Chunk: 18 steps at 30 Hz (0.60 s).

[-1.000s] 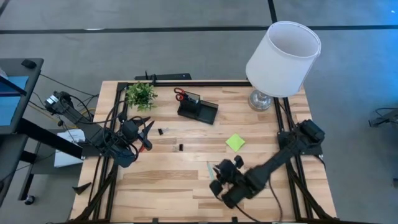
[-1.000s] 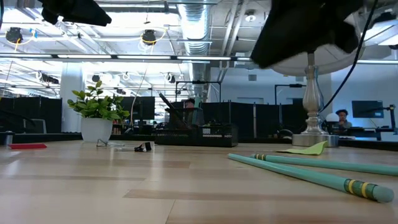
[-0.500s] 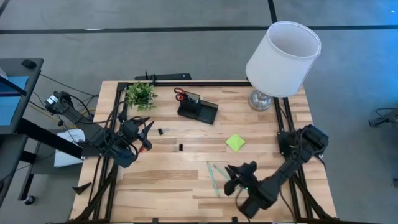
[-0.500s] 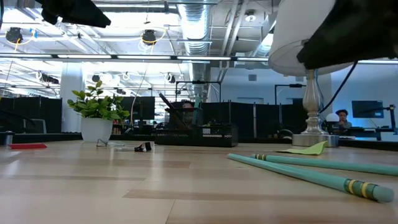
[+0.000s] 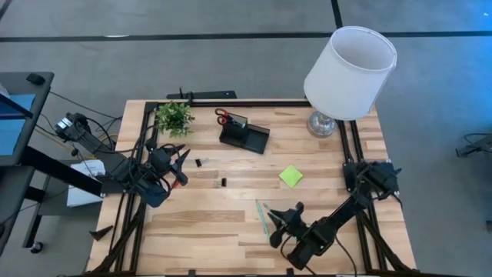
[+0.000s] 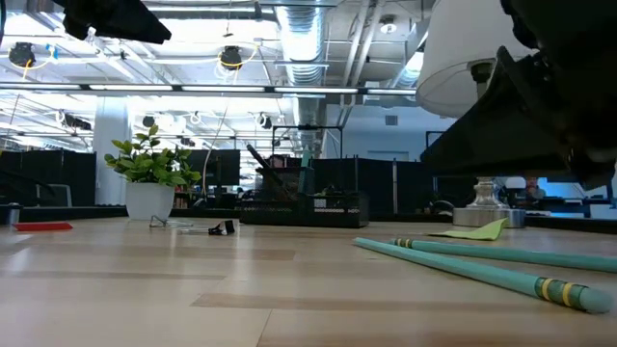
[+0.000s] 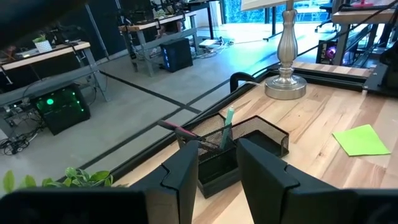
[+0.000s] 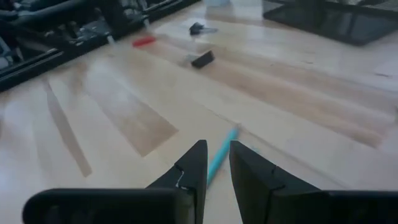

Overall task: Pick and place office supplies into organizer
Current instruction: Put the right blue pencil into the desk organizer

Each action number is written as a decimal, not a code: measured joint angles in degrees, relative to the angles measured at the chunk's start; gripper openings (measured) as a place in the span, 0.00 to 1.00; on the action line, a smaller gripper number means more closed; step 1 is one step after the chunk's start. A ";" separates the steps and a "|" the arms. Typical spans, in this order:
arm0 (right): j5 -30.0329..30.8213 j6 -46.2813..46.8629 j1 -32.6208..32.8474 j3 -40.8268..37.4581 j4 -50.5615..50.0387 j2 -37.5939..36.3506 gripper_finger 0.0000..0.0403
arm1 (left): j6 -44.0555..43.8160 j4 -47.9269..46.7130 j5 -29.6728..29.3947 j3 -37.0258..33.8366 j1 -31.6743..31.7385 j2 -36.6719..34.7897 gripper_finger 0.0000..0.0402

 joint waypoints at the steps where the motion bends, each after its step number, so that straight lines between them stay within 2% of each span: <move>1: 0.02 -0.10 -0.03 0.37 0.14 0.51 0.16 | 0.00 0.01 -0.08 0.00 -0.02 0.00 0.27; 6: -0.75 1.73 -0.46 0.86 -0.28 4.84 0.16 | -0.01 -0.01 -0.07 0.00 -0.01 0.00 0.27; 9: 1.01 2.91 -0.33 0.85 -0.61 6.21 0.16 | -0.02 -0.02 -0.07 0.00 -0.02 0.00 0.27; 18: 3.79 -1.39 0.17 0.94 -3.74 2.88 0.16 | -0.02 -0.01 -0.09 0.00 -0.02 0.00 0.27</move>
